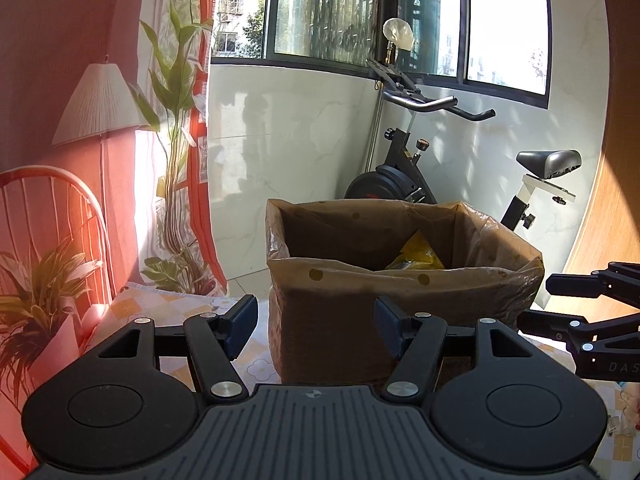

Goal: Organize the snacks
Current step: 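Move both grippers back from the box toward the snack table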

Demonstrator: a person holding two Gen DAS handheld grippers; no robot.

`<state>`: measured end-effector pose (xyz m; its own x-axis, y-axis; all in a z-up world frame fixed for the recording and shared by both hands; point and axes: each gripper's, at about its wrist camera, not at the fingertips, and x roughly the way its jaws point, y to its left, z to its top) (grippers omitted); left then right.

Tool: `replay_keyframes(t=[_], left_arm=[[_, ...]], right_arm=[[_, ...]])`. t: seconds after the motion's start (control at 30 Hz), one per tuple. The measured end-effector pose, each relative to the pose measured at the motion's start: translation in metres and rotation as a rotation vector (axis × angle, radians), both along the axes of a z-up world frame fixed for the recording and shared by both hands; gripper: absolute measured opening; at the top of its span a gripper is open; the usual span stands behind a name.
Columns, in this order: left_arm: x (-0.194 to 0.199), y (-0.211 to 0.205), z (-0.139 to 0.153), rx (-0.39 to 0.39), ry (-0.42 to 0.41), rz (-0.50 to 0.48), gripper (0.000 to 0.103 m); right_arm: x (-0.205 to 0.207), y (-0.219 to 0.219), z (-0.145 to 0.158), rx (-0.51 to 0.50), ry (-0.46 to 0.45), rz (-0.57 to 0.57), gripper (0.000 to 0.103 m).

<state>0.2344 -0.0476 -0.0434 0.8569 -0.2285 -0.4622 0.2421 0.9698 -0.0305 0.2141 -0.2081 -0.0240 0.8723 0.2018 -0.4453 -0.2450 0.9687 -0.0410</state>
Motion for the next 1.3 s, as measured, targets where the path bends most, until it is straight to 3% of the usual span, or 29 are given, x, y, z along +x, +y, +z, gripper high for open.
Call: replay_keyframes(t=[1.0, 1.13, 1.2, 1.3], left_arm=[[-0.015, 0.021, -0.102, -0.011, 0.214, 0.064, 0.066], [-0.015, 0.022, -0.112, -0.01, 0.235, 0.066, 0.066], [-0.013, 0.022, -0.118, -0.014, 0.252, 0.065, 0.064], [-0.013, 0.02, -0.124, -0.012, 0.265, 0.057, 0.062]], right_arm=[[-0.007, 0.014, -0.094, 0.042, 0.185, 0.037, 0.062], [-0.006, 0.012, -0.106, 0.037, 0.202, 0.057, 0.05], [-0.003, 0.014, -0.111, 0.033, 0.215, 0.071, 0.038], [0.001, 0.02, -0.116, 0.031, 0.221, 0.094, 0.034]])
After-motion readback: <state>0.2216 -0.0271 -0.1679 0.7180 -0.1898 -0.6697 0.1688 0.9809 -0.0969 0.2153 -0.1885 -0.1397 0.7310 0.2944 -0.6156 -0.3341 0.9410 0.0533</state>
